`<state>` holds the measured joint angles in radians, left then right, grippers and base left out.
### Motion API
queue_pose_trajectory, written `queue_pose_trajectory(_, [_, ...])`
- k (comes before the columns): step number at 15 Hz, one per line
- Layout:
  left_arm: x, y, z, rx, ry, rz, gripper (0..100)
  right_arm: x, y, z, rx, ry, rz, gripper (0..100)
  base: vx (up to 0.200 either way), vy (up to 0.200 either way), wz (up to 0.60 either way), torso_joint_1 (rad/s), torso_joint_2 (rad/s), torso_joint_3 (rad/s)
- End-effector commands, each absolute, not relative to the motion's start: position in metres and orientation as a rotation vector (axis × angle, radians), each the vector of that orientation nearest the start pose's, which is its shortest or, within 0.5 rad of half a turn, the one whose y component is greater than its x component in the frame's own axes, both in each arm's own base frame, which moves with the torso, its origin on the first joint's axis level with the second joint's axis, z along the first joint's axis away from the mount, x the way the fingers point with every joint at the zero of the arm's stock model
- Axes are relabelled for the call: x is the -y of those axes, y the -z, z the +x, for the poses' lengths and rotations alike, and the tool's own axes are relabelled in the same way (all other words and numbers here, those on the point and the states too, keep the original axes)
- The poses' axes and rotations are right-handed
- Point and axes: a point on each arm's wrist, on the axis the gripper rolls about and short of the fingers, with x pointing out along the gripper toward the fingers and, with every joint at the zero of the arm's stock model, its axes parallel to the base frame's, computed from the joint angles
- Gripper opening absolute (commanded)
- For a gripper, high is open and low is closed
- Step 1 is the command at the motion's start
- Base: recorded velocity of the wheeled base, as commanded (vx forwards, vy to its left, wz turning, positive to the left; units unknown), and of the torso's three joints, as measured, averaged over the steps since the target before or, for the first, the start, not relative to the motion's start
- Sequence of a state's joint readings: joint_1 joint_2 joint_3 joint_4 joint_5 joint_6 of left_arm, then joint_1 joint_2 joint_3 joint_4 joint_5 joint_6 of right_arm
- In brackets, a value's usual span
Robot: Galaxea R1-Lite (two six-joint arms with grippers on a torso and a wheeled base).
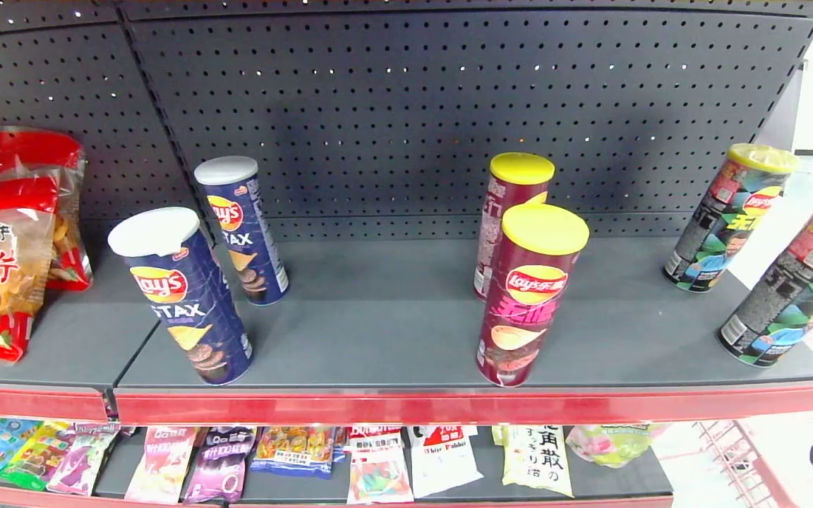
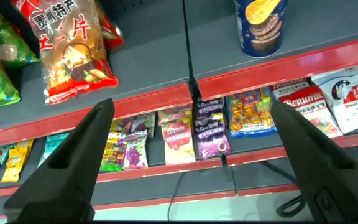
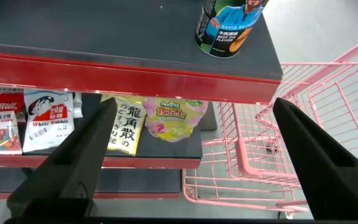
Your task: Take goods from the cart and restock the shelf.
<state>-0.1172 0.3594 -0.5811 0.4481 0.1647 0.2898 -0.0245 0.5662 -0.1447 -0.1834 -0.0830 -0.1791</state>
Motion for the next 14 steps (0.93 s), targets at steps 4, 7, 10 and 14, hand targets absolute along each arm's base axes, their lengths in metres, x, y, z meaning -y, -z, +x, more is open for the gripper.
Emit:
queue_pose_trajectory(4, [-0.0068, -0.1908, -0.0264, -0.238, -0.012, 0.323, 100, 0.0027, -0.1319, 0.0364, -0.254, 0.083, -0.186, 100, 0.0, -0.05, 0.0, 0.001, 0.0, 0.001])
queue_pose_trajectory(7, [-0.0067, -0.1877, -0.0254, -0.25, -0.008, 0.331, 100, 0.0026, -0.1291, 0.0365, -0.266, 0.078, -0.189, 100, 0.0, -0.133, 0.0, 0.002, 0.0, 0.003])
queue_pose_trajectory(10, [-0.0067, -0.1873, -0.0252, -0.251, -0.008, 0.337, 100, 0.0026, -0.1258, 0.0357, -0.274, 0.078, -0.189, 100, 0.0, 0.0, 0.0, 0.0, 0.0, 0.0])
queue_pose_trajectory(14, [-0.0066, -0.1841, -0.0245, -0.262, -0.006, 0.342, 100, 0.0024, -0.1235, 0.0356, -0.283, 0.072, -0.19, 100, 0.0, 0.0, 0.0, 0.0, 0.0, 0.0])
